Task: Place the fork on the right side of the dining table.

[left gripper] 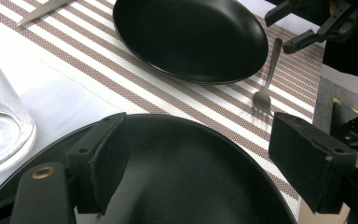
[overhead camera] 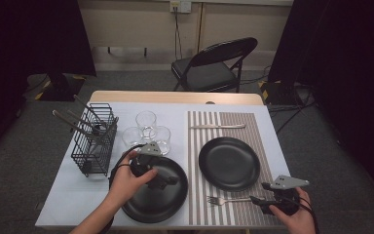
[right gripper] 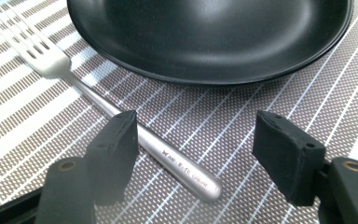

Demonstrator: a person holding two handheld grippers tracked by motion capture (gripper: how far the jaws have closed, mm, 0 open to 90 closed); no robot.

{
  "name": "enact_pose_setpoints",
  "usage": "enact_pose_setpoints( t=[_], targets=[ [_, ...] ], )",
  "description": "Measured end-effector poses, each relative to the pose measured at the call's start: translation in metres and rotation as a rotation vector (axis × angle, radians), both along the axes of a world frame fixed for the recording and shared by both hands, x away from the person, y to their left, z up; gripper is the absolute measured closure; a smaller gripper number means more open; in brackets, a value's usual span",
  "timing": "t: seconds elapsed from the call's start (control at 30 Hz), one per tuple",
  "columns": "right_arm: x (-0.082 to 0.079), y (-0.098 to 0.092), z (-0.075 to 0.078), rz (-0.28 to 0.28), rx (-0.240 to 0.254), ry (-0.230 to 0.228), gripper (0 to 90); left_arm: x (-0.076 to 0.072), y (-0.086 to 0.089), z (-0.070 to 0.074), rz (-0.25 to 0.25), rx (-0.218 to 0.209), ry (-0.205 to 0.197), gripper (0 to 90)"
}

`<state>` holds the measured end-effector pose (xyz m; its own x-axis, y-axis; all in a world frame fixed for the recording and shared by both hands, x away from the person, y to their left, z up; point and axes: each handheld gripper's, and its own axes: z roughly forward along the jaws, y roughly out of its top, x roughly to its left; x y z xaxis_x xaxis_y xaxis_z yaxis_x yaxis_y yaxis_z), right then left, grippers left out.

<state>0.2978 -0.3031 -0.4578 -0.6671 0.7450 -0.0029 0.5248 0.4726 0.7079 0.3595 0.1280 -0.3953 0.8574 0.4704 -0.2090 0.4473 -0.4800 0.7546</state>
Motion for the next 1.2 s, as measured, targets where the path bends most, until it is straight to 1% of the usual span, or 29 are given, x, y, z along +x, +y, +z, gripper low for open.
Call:
enact_pose_setpoints(
  t=[0.1, 0.2, 0.3, 0.33, 0.37, 0.47, 0.5, 0.6, 0.7, 0.73, 0.83, 1.03, 1.13, 1.2],
  targets=[
    [0.000, 0.000, 0.004, -0.002, 0.011, 0.001, 29.9, 0.000, 0.002, 0.001, 0.002, 0.000, -0.002, 20.2],
    [0.000, 0.001, 0.008, 0.000, 0.012, -0.004, 29.5, -0.001, 0.003, 0.001, 0.001, 0.000, -0.003, 20.2],
    [0.000, 0.002, 0.011, -0.003, 0.016, 0.004, 29.2, -0.001, 0.004, 0.001, 0.003, 0.004, -0.004, 20.1],
    [0.000, 0.003, 0.014, 0.000, 0.019, -0.005, 28.9, -0.001, 0.004, 0.001, 0.001, 0.001, -0.003, 20.2],
    [0.000, 0.004, 0.015, 0.002, 0.023, -0.001, 28.8, -0.001, 0.004, 0.000, 0.000, 0.003, 0.000, 20.2],
    [0.002, 0.005, 0.020, -0.002, 0.034, -0.011, 28.4, -0.001, 0.005, 0.000, 0.000, 0.001, -0.001, 20.2],
    [0.003, 0.005, 0.021, -0.003, 0.047, -0.012, 28.3, -0.001, 0.005, 0.000, 0.000, 0.006, -0.001, 20.2],
    [0.005, 0.007, 0.026, -0.005, 0.040, -0.015, 27.8, -0.001, 0.006, -0.001, 0.002, 0.001, 0.002, 20.2],
    [0.009, 0.009, 0.029, -0.003, 0.050, -0.021, 27.4, 0.000, 0.008, 0.000, 0.003, 0.000, -0.001, 20.2],
    [0.009, 0.010, 0.031, -0.004, 0.047, -0.022, 27.2, 0.000, 0.009, 0.000, 0.007, 0.005, 0.001, 20.2],
    [0.013, 0.012, 0.033, 0.003, 0.049, -0.012, 26.8, 0.001, 0.011, -0.001, 0.014, 0.003, 0.005, 20.2],
    [0.021, 0.014, 0.035, 0.006, 0.060, -0.010, 26.4, 0.001, 0.016, -0.004, 0.026, 0.010, 0.012, 20.1],
    [0.025, 0.017, 0.036, 0.018, 0.055, -0.009, 26.4, -0.001, 0.019, -0.004, 0.031, -0.002, 0.014, 20.1],
    [0.026, 0.019, 0.037, 0.021, 0.053, -0.009, 26.4, -0.001, 0.020, -0.004, 0.035, 0.004, 0.012, 20.1]
  ],
)
